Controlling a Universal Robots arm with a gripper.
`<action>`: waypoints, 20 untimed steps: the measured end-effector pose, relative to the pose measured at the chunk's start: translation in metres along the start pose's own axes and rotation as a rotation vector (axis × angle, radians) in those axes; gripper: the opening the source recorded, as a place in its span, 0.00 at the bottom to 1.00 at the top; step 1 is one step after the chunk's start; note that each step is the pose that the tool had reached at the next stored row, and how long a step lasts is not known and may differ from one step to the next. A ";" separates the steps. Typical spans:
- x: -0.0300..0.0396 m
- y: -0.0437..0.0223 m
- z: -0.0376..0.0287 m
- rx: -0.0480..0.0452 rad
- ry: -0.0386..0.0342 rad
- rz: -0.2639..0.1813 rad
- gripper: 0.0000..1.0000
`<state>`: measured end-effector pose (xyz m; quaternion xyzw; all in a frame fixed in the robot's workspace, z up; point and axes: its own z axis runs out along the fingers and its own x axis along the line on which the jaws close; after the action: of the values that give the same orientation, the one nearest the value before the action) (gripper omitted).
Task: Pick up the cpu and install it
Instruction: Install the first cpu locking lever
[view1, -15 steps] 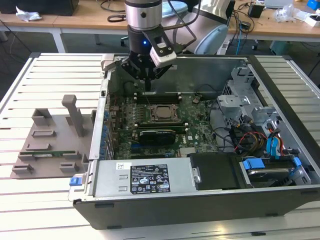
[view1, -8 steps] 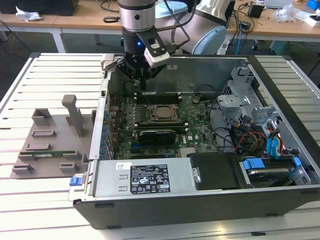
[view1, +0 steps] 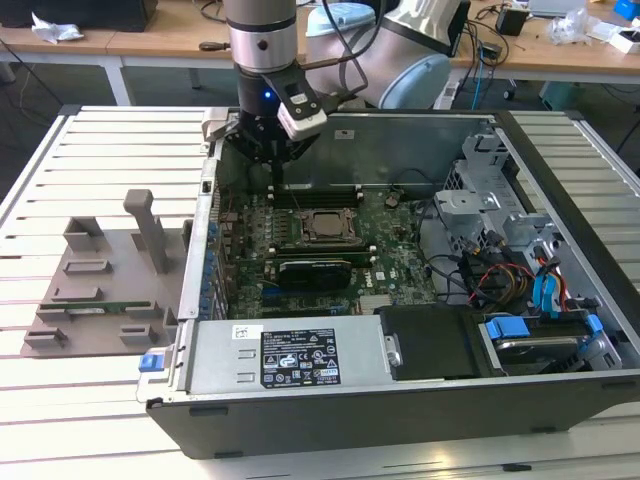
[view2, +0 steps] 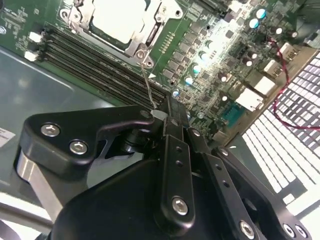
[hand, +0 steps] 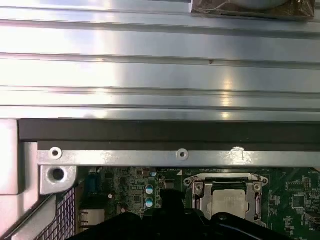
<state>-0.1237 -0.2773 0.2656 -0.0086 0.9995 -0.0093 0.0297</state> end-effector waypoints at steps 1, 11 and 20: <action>-0.0025 0.0002 0.0010 -0.0001 0.0001 -0.001 0.11; -0.0193 0.0000 0.0021 -0.0001 0.0004 -0.001 0.11; -0.0353 -0.0003 0.0031 -0.0001 0.0032 -0.001 0.11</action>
<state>-0.0883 -0.2770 0.2647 -0.0089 0.9995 -0.0092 0.0281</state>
